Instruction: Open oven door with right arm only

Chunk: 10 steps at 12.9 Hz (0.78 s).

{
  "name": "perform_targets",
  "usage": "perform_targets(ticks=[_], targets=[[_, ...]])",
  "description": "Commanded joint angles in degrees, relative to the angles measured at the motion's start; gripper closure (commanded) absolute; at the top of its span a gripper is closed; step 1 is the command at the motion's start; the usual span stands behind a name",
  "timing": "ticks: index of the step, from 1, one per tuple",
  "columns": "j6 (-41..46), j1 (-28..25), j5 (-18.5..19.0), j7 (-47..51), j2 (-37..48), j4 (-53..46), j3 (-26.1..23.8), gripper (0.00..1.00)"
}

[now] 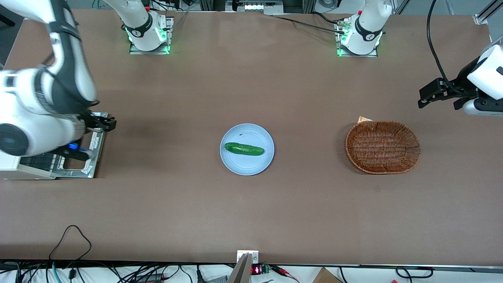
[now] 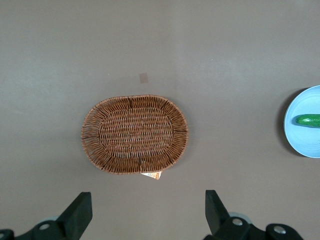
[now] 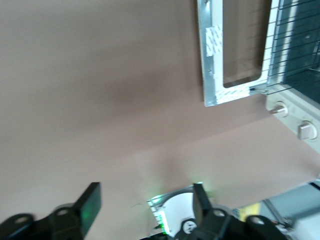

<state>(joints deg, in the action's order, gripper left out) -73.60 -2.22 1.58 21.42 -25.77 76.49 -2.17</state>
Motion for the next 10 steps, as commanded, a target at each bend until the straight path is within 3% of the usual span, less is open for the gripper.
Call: perform_targets(ticks=[1, 3, 7, 8, 10], targets=[[-0.9, 2.5, -4.8, -1.2, 4.7, -0.6, -0.5, 0.01], [-2.4, 2.3, -4.5, -4.6, 9.2, 2.1, -0.5, 0.01], [-25.6, -3.6, -3.9, -8.4, 25.6, 26.7, 3.0, 0.0], [-30.8, -3.7, -3.8, -10.9, 26.4, 28.7, 3.0, 0.0], [-31.9, -3.0, -3.8, -17.4, 26.7, 29.2, 2.7, 0.0]])
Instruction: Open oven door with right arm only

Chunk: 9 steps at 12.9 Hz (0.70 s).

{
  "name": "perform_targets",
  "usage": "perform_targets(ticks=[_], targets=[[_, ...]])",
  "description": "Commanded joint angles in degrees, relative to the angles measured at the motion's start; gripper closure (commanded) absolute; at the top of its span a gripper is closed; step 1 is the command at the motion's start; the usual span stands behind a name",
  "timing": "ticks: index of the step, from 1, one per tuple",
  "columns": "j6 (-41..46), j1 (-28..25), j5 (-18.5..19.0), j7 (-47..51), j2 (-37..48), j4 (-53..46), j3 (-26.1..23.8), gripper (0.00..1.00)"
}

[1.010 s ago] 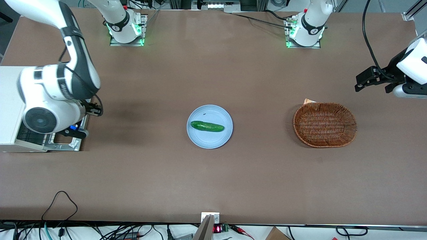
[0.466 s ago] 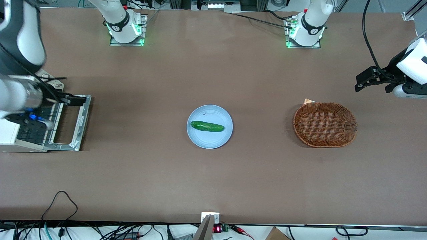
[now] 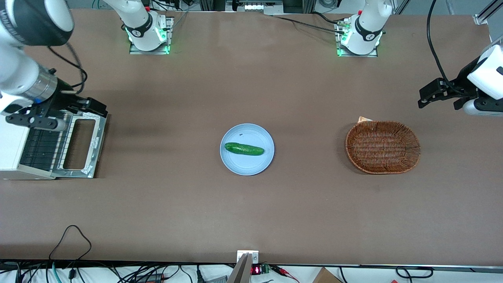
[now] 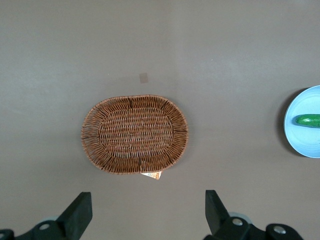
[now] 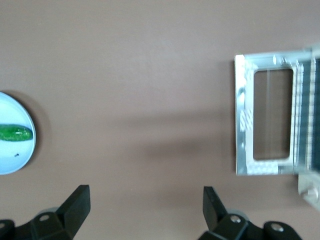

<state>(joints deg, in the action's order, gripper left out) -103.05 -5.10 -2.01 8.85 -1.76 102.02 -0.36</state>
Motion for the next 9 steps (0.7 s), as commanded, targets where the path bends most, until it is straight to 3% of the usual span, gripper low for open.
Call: perform_targets(ticks=[1, 4, 9], targets=[[-1.6, 0.7, -0.2, -4.8, 2.8, 3.4, 0.7, 0.0], [3.8, 3.5, -0.5, -5.3, 4.2, 2.7, 0.6, 0.0], [7.6, 3.4, -0.5, -5.5, 1.9, -1.0, 0.7, 0.0]])
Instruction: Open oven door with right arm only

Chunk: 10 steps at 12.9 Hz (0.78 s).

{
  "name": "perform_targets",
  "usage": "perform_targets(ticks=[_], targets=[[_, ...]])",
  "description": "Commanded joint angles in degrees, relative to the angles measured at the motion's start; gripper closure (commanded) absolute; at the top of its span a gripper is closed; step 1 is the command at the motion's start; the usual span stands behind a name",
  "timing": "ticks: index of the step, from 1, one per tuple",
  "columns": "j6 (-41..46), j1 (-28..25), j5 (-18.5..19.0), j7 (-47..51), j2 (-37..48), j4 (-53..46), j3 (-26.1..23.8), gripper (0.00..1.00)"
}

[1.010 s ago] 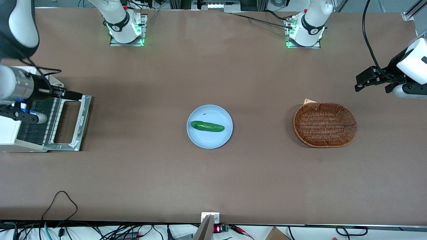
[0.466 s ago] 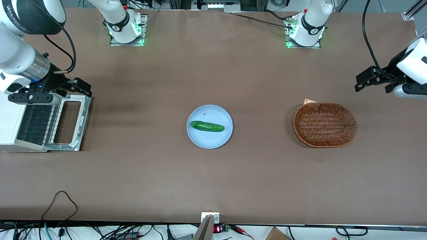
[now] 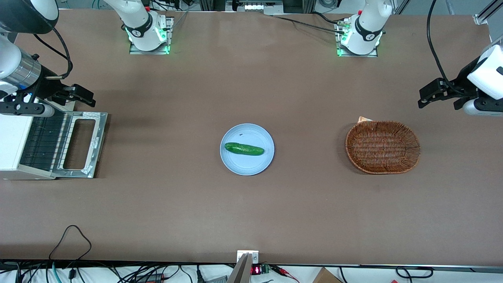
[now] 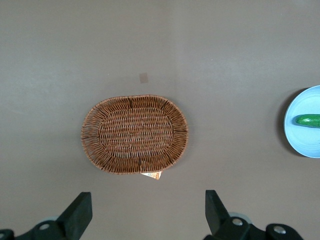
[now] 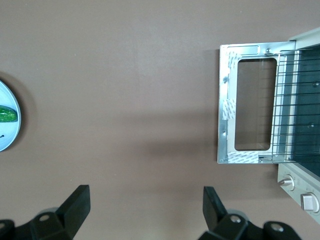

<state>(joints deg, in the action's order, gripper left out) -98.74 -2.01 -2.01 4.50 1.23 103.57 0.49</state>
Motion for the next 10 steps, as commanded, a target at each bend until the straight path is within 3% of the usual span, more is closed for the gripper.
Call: perform_targets(ticks=[1, 10], targets=[[4.3, 0.3, -0.6, -1.2, -1.4, -3.1, -0.1, 0.0], [5.0, 0.6, -0.4, -1.3, -4.4, -7.2, 0.0, 0.0]])
